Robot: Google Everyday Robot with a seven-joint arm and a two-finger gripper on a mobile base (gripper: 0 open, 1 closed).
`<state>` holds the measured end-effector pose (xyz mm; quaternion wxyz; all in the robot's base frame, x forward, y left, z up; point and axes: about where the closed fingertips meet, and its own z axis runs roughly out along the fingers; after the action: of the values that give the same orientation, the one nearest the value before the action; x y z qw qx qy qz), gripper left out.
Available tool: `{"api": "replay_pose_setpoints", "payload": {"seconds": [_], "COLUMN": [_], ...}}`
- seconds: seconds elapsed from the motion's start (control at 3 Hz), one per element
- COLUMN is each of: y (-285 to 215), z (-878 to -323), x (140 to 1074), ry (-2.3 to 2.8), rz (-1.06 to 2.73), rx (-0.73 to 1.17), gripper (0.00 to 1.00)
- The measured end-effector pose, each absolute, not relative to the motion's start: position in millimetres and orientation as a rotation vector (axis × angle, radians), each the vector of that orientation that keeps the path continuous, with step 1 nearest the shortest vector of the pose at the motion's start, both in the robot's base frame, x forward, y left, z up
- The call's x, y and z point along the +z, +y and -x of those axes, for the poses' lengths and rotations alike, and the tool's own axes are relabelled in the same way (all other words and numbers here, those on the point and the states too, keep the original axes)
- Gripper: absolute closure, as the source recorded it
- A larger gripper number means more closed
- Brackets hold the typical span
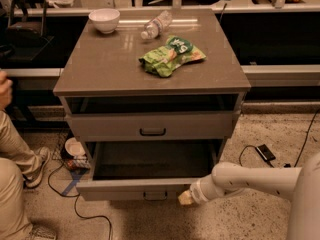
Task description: Close middle drawer
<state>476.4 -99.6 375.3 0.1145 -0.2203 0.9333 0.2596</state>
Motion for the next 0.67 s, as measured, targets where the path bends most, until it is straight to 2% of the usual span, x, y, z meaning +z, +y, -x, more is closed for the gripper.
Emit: {"api": "replay_pose_setpoints", "payload": {"seconds": [0.33,0.67], "y": [-97.9,-97.9], "z": [-486.3,-486.3], "x": [374.9,374.9], "ry": [2.721,2.721], "rz": [0.637,0.637], "rx": [0.757,0.757], "gripper": [1.0,1.0]}}
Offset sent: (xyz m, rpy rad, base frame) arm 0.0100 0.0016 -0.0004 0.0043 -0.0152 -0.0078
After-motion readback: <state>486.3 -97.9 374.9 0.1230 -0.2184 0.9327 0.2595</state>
